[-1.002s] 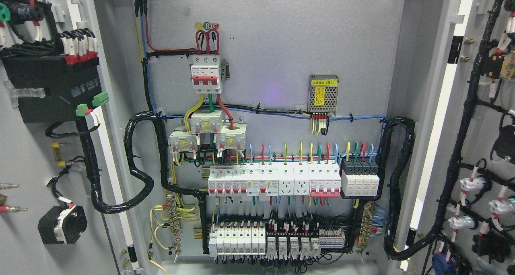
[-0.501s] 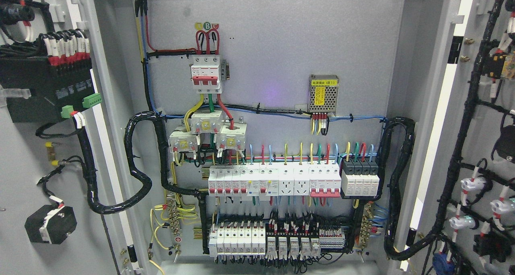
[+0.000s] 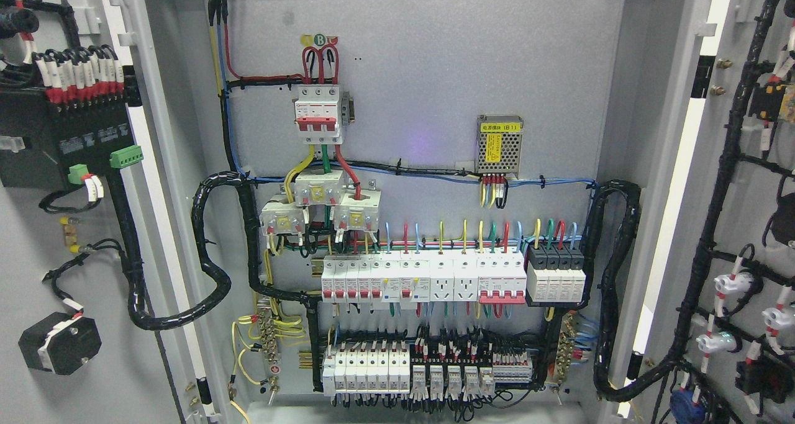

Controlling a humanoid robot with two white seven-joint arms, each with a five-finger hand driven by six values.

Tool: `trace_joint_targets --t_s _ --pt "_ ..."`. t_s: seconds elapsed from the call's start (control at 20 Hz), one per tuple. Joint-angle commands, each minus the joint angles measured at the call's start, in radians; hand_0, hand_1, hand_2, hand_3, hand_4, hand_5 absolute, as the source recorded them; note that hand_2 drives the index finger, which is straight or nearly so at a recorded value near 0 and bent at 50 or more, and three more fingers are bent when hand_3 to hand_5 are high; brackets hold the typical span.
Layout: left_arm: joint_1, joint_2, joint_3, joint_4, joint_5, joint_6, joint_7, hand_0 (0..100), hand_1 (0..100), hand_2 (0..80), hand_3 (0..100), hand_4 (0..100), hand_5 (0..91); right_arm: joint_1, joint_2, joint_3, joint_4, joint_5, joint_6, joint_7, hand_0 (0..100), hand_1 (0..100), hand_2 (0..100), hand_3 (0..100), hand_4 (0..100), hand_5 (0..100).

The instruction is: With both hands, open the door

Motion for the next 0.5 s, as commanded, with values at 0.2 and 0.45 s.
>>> trace_joint_targets --t_s 0.2,0.45 --pt "-0.049 0.025 0.098 0.119 0.032 -0.196 0.000 0 0 0.0 0 3 0.0 0.026 0.017 -0.049 0.010 0.000 -0.001 -0.001 11 0 0 0 0 0" --pt "-0.075 0.025 0.115 0.163 0.038 -0.156 0.000 0 0 0.0 0 3 0.0 0.026 0.020 -0.057 0.010 0.000 -0.002 -0.002 11 0 0 0 0 0"
